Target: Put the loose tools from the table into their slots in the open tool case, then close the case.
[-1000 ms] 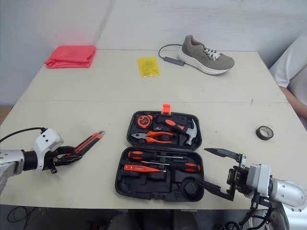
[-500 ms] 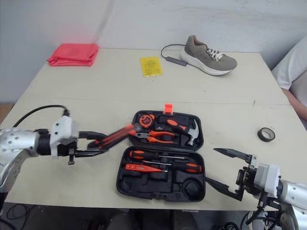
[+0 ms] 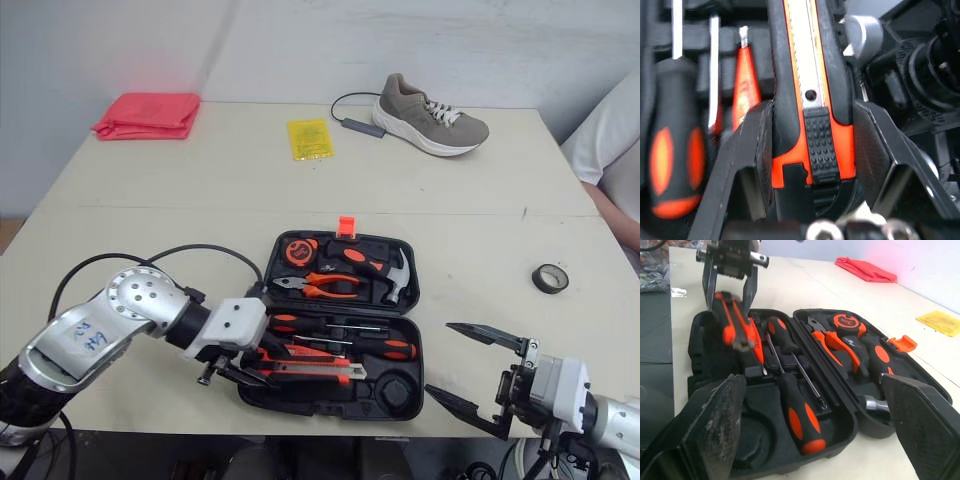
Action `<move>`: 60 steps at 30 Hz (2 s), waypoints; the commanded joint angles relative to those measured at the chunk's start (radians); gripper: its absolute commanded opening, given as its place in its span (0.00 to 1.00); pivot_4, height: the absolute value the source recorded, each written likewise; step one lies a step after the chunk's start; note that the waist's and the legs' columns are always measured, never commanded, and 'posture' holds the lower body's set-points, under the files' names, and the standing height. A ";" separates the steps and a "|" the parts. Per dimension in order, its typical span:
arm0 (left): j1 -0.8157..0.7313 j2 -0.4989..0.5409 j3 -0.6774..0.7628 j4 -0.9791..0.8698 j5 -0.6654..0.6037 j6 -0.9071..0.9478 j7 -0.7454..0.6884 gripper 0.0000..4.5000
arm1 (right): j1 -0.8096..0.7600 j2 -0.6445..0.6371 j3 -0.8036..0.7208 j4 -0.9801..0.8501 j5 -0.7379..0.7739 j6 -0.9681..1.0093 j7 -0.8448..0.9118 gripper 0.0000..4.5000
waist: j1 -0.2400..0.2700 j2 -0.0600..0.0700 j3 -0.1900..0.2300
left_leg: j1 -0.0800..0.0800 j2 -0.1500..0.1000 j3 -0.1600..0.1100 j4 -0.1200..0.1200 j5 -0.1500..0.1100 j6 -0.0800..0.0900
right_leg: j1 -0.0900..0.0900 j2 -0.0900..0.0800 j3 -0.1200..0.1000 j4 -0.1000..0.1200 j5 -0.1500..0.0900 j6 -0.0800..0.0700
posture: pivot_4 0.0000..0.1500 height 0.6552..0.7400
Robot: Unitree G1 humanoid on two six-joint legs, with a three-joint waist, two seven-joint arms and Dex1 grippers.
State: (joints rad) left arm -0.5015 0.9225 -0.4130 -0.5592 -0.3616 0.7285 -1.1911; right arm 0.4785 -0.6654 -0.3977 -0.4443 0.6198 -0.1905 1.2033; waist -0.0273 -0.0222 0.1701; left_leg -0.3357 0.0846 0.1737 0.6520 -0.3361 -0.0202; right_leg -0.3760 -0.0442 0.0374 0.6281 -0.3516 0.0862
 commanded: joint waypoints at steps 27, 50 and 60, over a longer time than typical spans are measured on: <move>-0.016 -0.064 -0.159 -0.023 0.143 0.101 0.064 0.35 | 0.128 0.022 -0.066 -0.133 0.058 0.064 0.028 1.00 | 0.002 -0.001 0.000 | 0.000 0.000 -0.001 0.002 0.000 0.000 | 0.000 0.001 0.000 0.001 0.000 0.000 | 1.00 1.00; 0.161 -0.241 0.157 0.216 -0.055 -0.443 -0.110 0.23 | 0.105 0.022 -0.056 -0.109 0.042 0.066 -0.001 1.00 | 0.001 0.001 -0.003 | 0.000 0.001 -0.002 0.006 0.000 0.001 | 0.001 0.000 -0.001 0.004 0.000 0.000 | 1.00 1.00; 0.233 -0.268 0.092 0.271 0.016 -0.468 -0.084 0.01 | 0.116 0.030 -0.060 -0.094 0.016 0.066 -0.014 1.00 | 0.001 0.001 -0.003 | -0.001 0.001 -0.002 0.006 -0.001 0.001 | 0.001 -0.002 -0.001 0.003 0.000 0.000 | 1.00 1.00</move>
State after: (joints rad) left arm -0.2744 0.6490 -0.3122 -0.2617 -0.3449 0.2642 -1.2658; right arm 0.5839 -0.6401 -0.4376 -0.5328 0.6314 -0.1154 1.1937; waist -0.0262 -0.0214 0.1673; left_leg -0.3363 0.0868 0.1720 0.6581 -0.3372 -0.0188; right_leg -0.3748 -0.0462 0.0368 0.6316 -0.3518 0.0858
